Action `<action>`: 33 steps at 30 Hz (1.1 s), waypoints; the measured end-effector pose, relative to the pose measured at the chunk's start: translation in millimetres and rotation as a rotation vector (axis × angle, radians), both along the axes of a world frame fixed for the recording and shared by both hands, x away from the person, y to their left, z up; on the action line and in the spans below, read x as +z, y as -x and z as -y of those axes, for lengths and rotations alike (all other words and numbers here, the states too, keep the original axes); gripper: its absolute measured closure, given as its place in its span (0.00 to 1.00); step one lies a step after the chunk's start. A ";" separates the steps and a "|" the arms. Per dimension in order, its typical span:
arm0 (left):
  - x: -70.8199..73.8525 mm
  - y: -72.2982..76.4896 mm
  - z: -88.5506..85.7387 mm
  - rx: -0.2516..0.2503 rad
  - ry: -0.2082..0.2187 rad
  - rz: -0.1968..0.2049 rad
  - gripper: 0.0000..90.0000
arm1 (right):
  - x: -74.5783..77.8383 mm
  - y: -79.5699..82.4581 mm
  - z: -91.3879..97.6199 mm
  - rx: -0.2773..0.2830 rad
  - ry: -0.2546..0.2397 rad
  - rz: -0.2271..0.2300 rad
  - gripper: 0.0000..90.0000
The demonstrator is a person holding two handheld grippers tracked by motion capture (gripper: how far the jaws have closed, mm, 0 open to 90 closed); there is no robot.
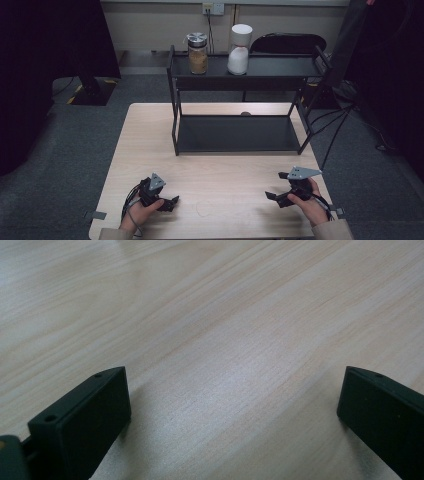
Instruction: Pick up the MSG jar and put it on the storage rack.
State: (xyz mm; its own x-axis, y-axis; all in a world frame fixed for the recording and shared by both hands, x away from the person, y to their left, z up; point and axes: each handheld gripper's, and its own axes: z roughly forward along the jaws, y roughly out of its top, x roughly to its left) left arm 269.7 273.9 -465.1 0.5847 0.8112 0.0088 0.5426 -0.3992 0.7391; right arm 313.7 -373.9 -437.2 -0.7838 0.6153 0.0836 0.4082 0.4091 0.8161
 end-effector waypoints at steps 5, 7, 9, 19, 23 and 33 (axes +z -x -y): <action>0.0 0.0 0.0 0.000 0.000 0.000 0.00 | -6.4 1.4 -0.1 0.001 0.012 -0.002 0.00; -0.1 0.0 0.0 0.001 0.001 0.000 0.00 | -5.5 1.6 -1.8 0.005 0.037 0.004 0.00; -0.2 0.0 0.0 0.001 0.002 0.000 0.00 | -5.2 1.0 -2.9 0.017 0.059 0.010 0.00; -0.1 0.0 0.1 0.001 0.001 0.000 0.00 | -8.2 -1.1 -1.2 0.025 0.073 -0.005 0.00; 0.5 -0.4 0.0 -0.001 -0.004 -0.001 0.00 | -8.4 -1.3 -1.9 0.026 0.081 -0.012 0.00; 0.4 -0.7 0.1 -0.001 -0.004 0.000 0.00 | -9.8 -1.9 -2.1 0.017 0.094 -0.037 0.00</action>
